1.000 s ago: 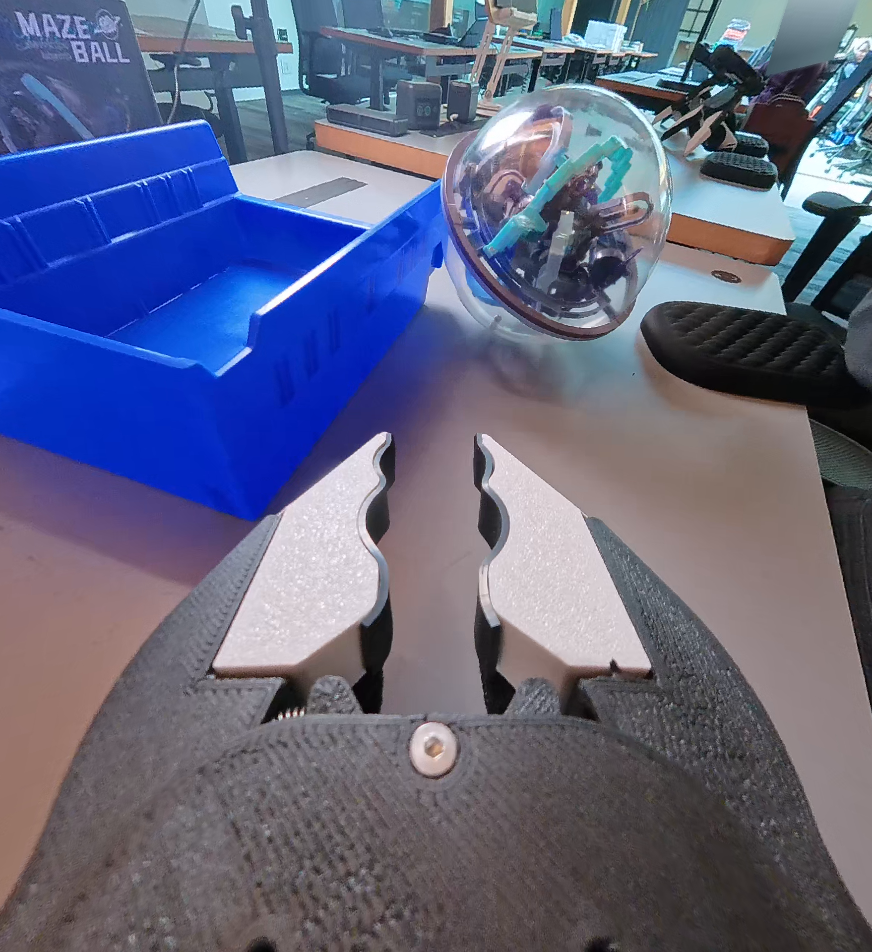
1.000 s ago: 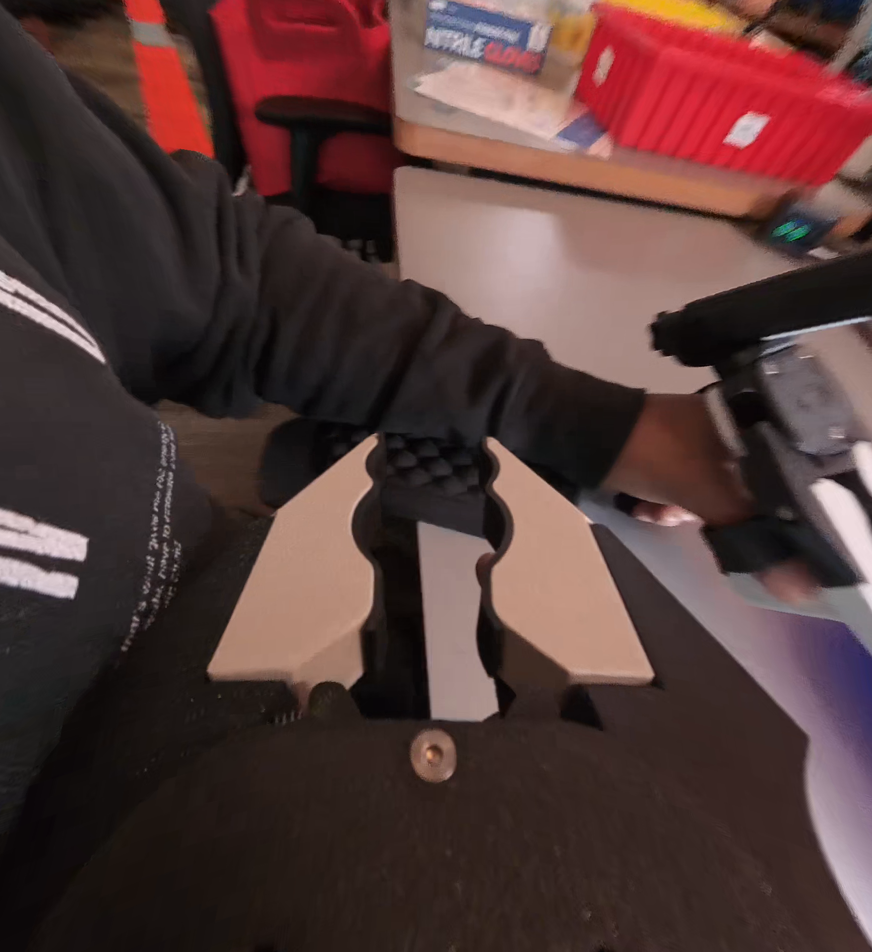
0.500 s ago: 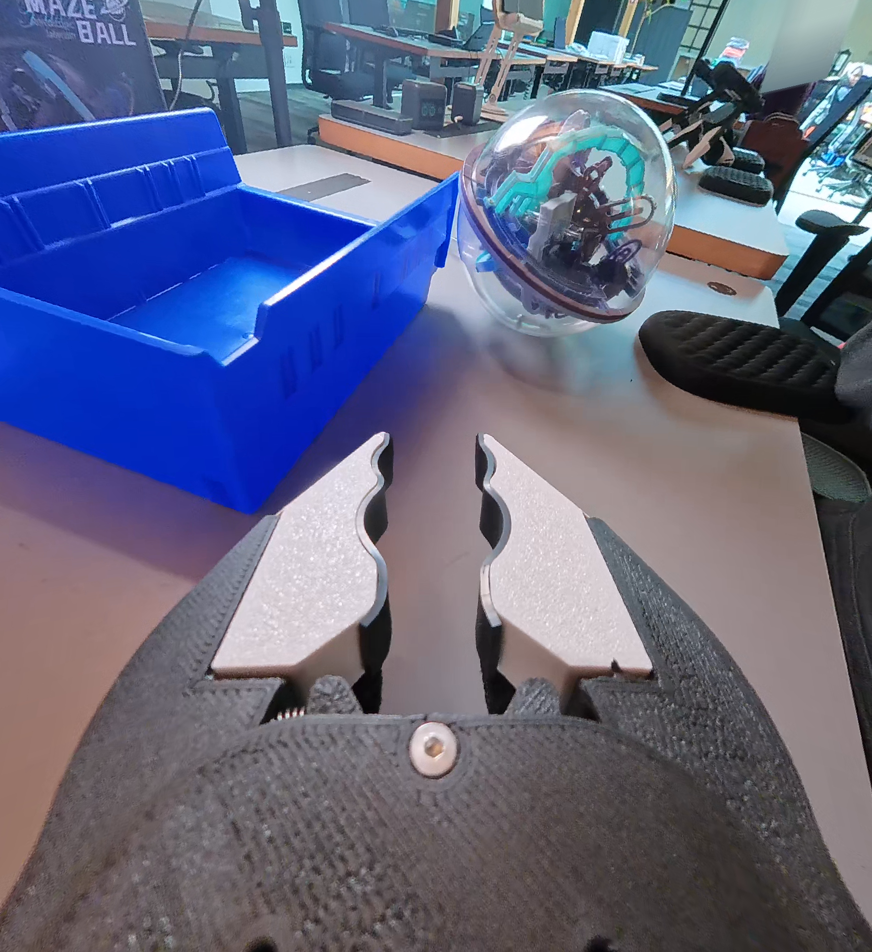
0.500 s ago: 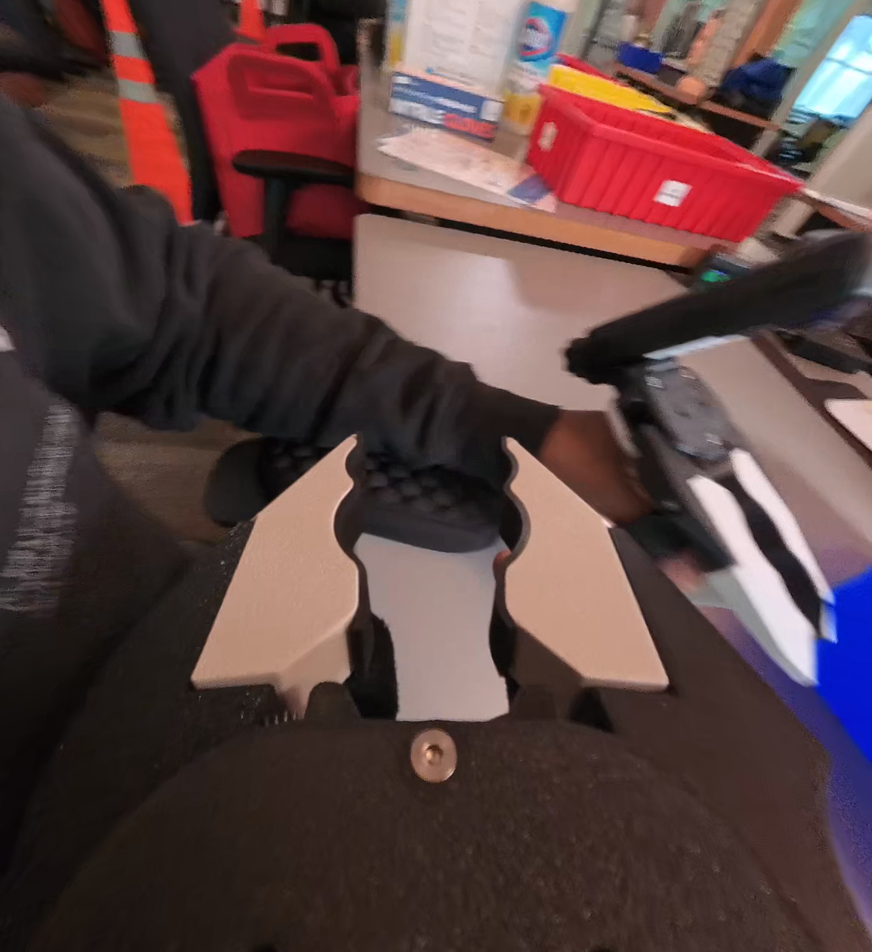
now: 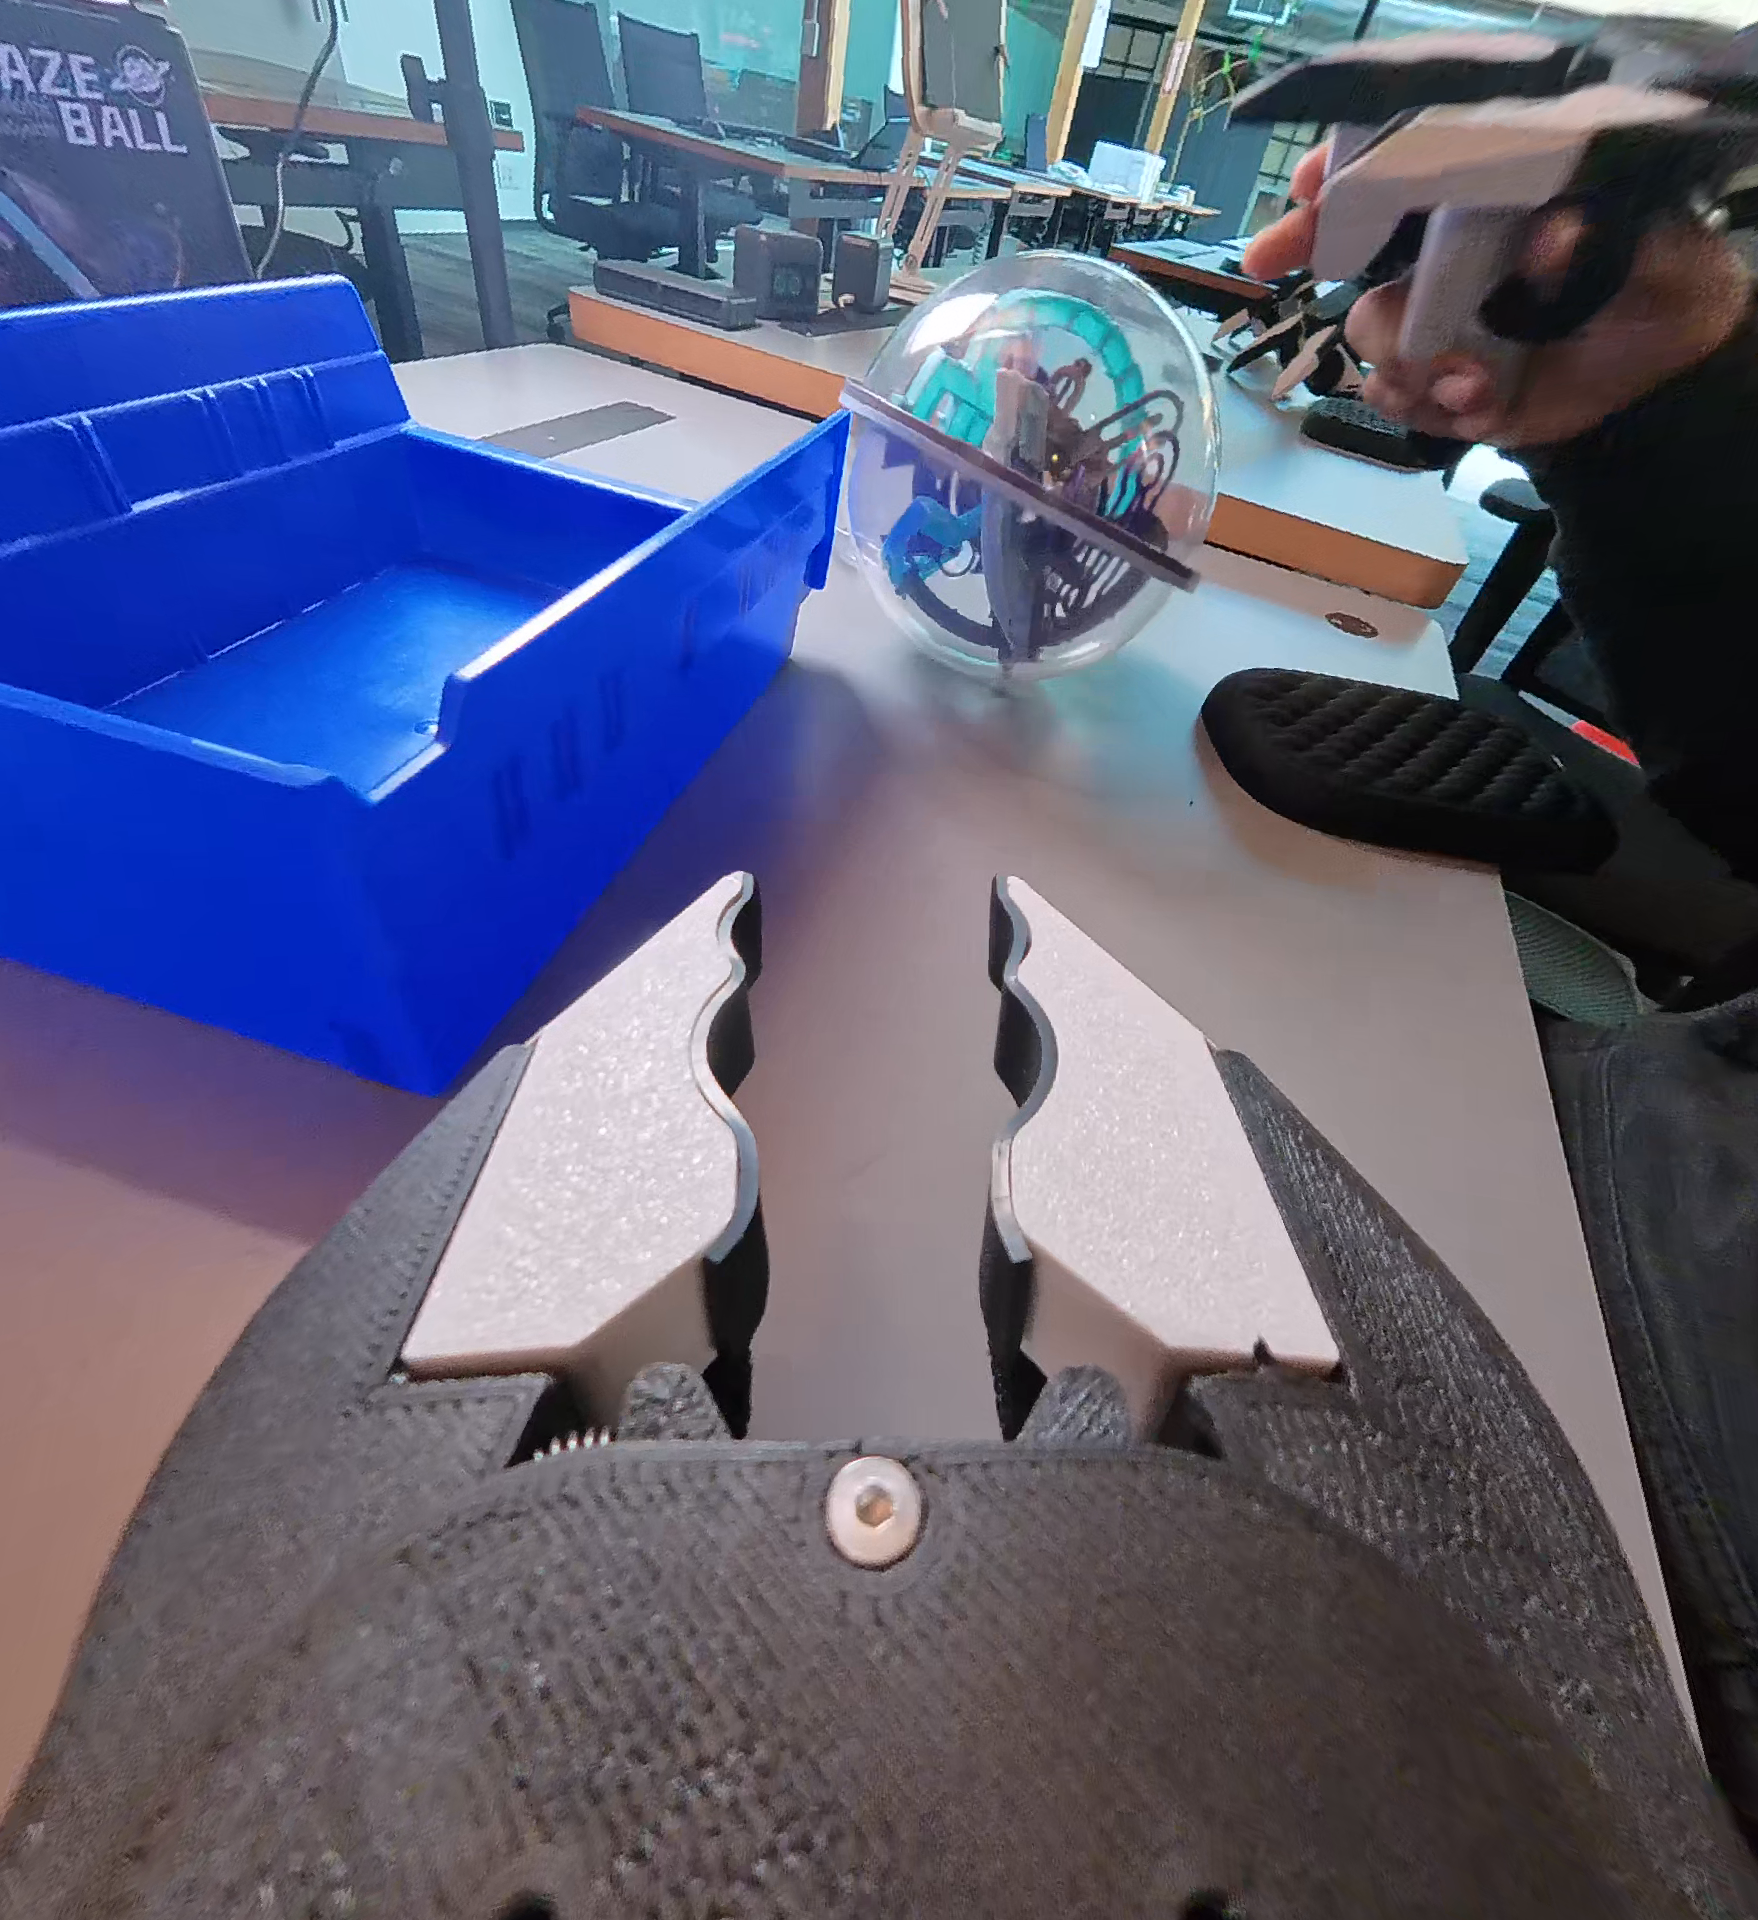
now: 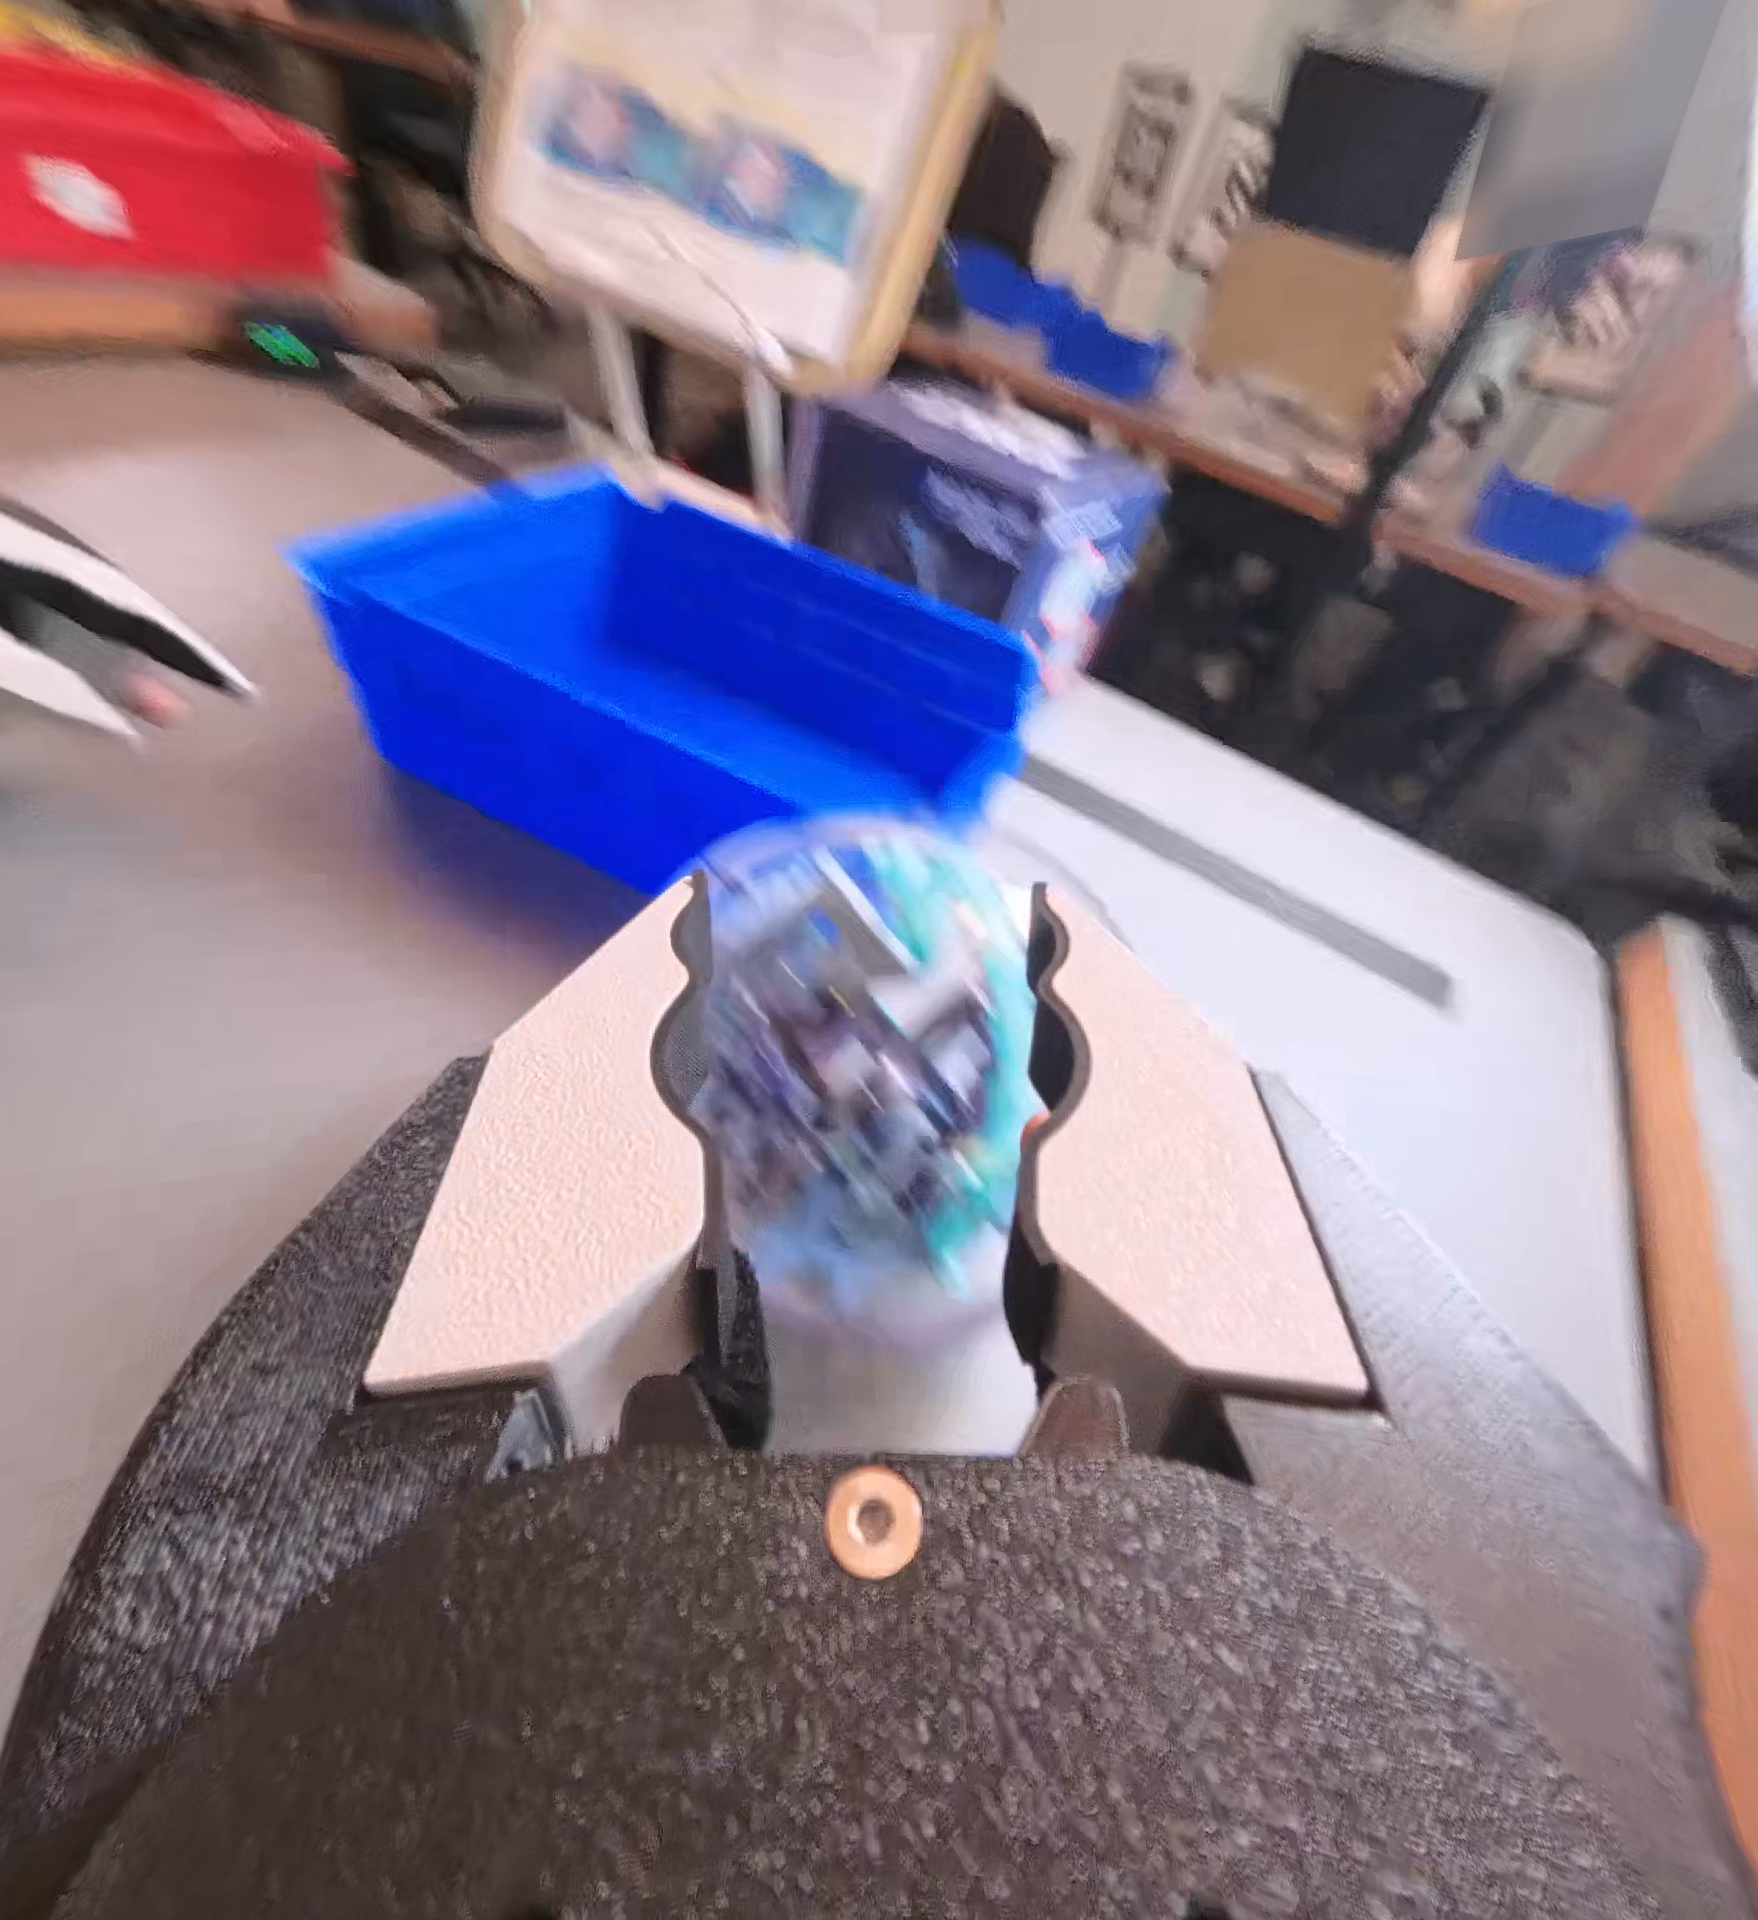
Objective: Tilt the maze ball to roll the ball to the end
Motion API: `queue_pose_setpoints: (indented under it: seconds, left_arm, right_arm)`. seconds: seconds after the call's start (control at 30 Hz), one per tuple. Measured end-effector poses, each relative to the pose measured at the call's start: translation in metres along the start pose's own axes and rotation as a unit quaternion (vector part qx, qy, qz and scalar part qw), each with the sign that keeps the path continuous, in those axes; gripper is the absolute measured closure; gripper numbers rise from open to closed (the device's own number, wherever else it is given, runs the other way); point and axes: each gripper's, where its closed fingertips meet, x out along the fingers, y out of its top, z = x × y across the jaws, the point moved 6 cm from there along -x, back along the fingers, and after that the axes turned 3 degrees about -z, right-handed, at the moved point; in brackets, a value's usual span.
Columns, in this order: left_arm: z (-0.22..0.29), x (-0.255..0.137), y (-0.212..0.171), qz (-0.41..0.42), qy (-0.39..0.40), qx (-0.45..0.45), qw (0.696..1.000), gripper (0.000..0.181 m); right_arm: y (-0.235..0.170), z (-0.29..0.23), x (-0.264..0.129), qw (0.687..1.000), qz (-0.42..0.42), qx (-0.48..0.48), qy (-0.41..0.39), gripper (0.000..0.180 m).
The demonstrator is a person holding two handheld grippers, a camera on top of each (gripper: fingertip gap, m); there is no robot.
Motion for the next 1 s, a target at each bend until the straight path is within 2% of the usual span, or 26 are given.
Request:
queue_pose_setpoints:
  seconds: [0.07, 0.23, 0.3, 0.37, 0.6, 0.77, 0.83, 0.97, 1.0]
  left_arm:
    - [0.001, 0.003, 0.0, -0.004, -0.005, -0.001, 1.0, 0.137]
    - [0.007, 0.02, 0.01, -0.003, -0.037, -0.016, 0.999, 0.136]
    - [0.012, 0.031, 0.018, 0.0, -0.058, -0.021, 0.998, 0.135]
    - [0.018, 0.041, 0.025, 0.004, -0.073, -0.02, 0.997, 0.135]
    - [0.025, 0.069, 0.037, 0.001, -0.105, -0.034, 0.994, 0.135]
    - [0.03, 0.092, 0.049, -0.004, -0.128, -0.042, 0.991, 0.135]
    - [0.033, 0.097, 0.051, -0.008, -0.134, -0.037, 0.99, 0.135]
    - [0.034, 0.101, 0.05, -0.01, -0.136, -0.039, 0.99, 0.135]
    - [0.033, 0.102, 0.05, -0.01, -0.135, -0.042, 0.99, 0.135]
  right_arm:
    - [-0.043, 0.038, -0.014, 0.997, -0.063, 0.043, -0.02, 0.116]
    - [-0.124, 0.082, -0.01, 0.965, -0.127, 0.22, 0.064, 0.115]
    - [-0.138, 0.084, 0.002, 0.939, -0.125, 0.292, 0.129, 0.111]
    - [-0.137, 0.085, 0.01, 0.925, -0.096, 0.323, 0.176, 0.117]
    - [-0.132, 0.087, 0.018, 0.939, -0.083, 0.286, 0.172, 0.137]
    - [-0.126, 0.088, 0.013, 0.964, -0.106, 0.21, 0.126, 0.139]
    - [-0.111, 0.096, 0.008, 0.977, -0.105, 0.158, 0.096, 0.128]
    - [-0.071, 0.112, 0.018, 0.985, -0.099, 0.102, 0.095, 0.079]
    - [-0.063, 0.115, 0.025, 0.985, -0.106, 0.09, 0.098, 0.075]
